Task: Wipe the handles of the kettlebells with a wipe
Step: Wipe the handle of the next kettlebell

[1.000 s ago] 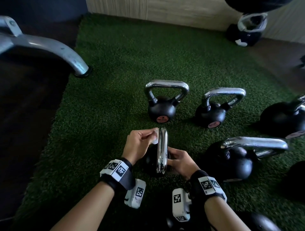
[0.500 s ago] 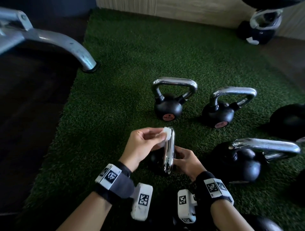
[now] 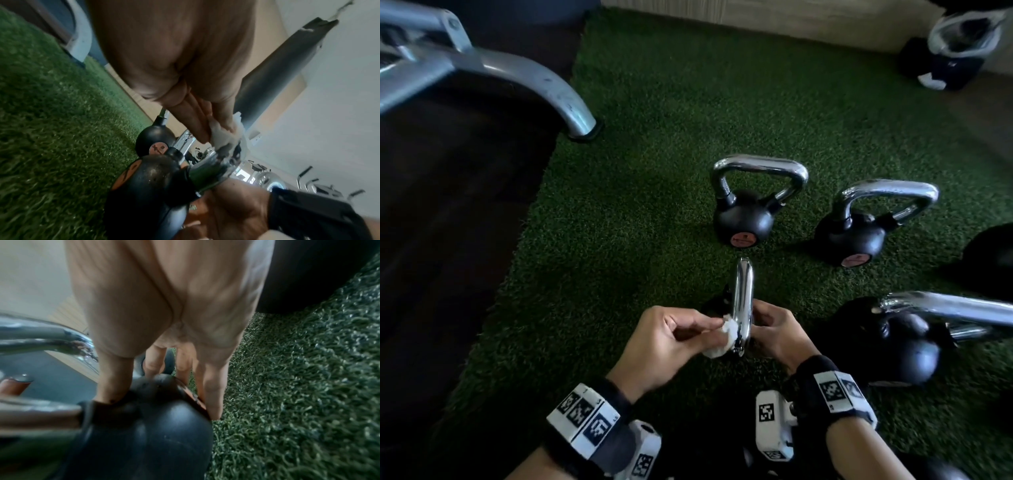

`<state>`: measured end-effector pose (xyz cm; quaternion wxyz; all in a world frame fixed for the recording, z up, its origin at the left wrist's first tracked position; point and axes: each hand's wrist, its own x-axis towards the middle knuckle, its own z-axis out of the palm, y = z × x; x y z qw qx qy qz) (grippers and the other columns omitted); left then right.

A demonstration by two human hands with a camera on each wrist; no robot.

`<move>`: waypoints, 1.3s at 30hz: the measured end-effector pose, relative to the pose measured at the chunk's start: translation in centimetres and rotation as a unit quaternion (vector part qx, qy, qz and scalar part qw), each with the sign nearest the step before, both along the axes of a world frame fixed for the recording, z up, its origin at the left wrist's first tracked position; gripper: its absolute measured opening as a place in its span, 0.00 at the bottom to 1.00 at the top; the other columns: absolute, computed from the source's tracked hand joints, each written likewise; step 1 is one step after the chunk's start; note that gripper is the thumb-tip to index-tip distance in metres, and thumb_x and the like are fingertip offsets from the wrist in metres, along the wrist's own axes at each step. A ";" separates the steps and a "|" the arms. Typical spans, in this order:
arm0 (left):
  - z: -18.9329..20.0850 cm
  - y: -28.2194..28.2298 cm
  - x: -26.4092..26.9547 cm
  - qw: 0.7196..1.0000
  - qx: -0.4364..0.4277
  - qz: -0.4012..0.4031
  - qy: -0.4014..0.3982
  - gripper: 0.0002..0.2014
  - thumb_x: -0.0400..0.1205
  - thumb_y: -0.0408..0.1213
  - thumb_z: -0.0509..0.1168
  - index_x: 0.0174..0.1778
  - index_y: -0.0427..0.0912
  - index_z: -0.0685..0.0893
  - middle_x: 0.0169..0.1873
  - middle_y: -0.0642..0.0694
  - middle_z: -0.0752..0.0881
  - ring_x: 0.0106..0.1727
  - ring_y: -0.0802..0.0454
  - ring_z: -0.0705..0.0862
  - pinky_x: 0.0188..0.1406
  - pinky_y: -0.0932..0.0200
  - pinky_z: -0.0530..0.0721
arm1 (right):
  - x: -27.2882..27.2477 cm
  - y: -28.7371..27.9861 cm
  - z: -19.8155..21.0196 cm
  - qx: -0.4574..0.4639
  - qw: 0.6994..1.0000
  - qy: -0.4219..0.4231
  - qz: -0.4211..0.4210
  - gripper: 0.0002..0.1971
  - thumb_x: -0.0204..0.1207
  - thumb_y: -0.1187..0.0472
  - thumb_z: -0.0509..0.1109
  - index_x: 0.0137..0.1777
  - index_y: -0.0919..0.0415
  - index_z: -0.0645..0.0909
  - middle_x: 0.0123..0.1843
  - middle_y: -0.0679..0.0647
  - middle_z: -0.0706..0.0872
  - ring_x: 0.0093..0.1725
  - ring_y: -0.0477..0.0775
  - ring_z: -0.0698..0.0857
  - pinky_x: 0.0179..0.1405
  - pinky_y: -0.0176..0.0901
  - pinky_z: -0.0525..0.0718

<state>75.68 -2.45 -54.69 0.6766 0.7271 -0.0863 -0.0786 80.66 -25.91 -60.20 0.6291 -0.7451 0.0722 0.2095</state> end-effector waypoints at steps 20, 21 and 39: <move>2.8 1.2 2.6 0.983 -0.071 0.153 0.074 0.14 0.69 0.41 0.81 0.48 0.40 0.91 0.41 0.46 0.96 0.44 0.56 0.94 0.45 0.64 0.91 | -0.9 0.4 8.5 -0.305 0.926 -0.201 -0.097 0.09 0.70 0.60 0.84 0.48 0.48 0.93 0.39 0.43 0.93 0.42 0.43 0.91 0.40 0.26 0.79; 3.6 1.2 2.9 0.974 -0.122 0.162 0.102 0.13 0.70 0.39 0.81 0.46 0.39 0.91 0.40 0.43 0.95 0.44 0.54 0.94 0.44 0.62 0.92 | -1.1 0.7 10.1 -0.273 0.923 -0.248 -0.107 0.09 0.70 0.61 0.85 0.48 0.48 0.94 0.37 0.43 0.92 0.38 0.39 0.89 0.39 0.23 0.79; 4.1 0.1 3.5 0.989 -0.033 0.018 0.141 0.13 0.92 0.44 0.62 0.61 0.50 0.91 0.55 0.52 0.94 0.58 0.54 0.89 0.61 0.57 0.85 | -1.5 2.6 12.6 -0.040 0.955 -0.271 -0.112 0.07 0.72 0.62 0.85 0.49 0.55 0.93 0.44 0.50 0.96 0.43 0.52 0.95 0.50 0.53 0.93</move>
